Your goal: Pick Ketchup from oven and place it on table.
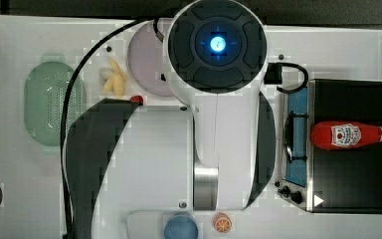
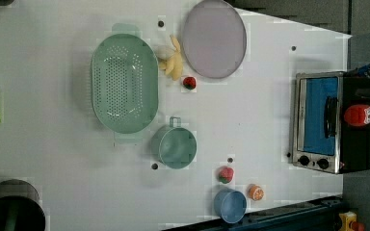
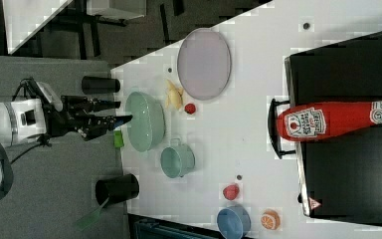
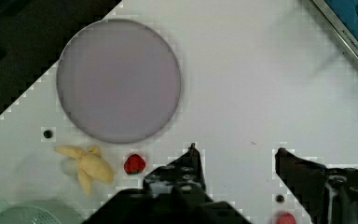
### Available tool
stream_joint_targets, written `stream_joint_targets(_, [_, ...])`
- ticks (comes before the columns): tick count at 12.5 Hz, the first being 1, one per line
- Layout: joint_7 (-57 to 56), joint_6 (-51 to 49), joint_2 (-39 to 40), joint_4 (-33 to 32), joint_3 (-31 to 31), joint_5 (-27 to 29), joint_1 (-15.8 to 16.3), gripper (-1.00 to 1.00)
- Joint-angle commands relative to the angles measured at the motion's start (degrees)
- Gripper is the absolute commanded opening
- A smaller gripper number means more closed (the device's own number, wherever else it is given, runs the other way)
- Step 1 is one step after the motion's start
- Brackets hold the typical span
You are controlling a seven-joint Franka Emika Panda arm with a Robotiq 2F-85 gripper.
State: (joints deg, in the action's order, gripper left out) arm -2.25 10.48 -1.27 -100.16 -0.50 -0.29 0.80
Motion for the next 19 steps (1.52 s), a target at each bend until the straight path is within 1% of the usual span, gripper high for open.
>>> stream_joint_targets(1, [-3.0,-12.8,-16.9,-5.3,-0.8,-0.7,-1.6,0.59])
stream_joint_targets(3, [-3.0,-12.5,-16.8,-5.3,-1.0,-0.8,-1.7,1.0])
stream_joint_targets(6, [-3.0,-11.2,-15.7,-5.3,-3.3,-1.5,-2.8,1.0])
stream_joint_targets(9, [-3.0,-6.7,-12.6,-5.3,-8.7,-1.5,-4.5,1.0])
stream_joint_targets(12, [-3.0,-1.0,-8.1,-5.2,-15.4,-1.5,-5.7,1.0])
stream_joint_targets(15, [-3.0,6.3,-2.6,-5.2,-21.7,-1.5,-6.1,1.0])
stream_joint_targets(19, [-3.0,15.6,5.4,-5.2,-28.0,-1.2,-6.2,1.0])
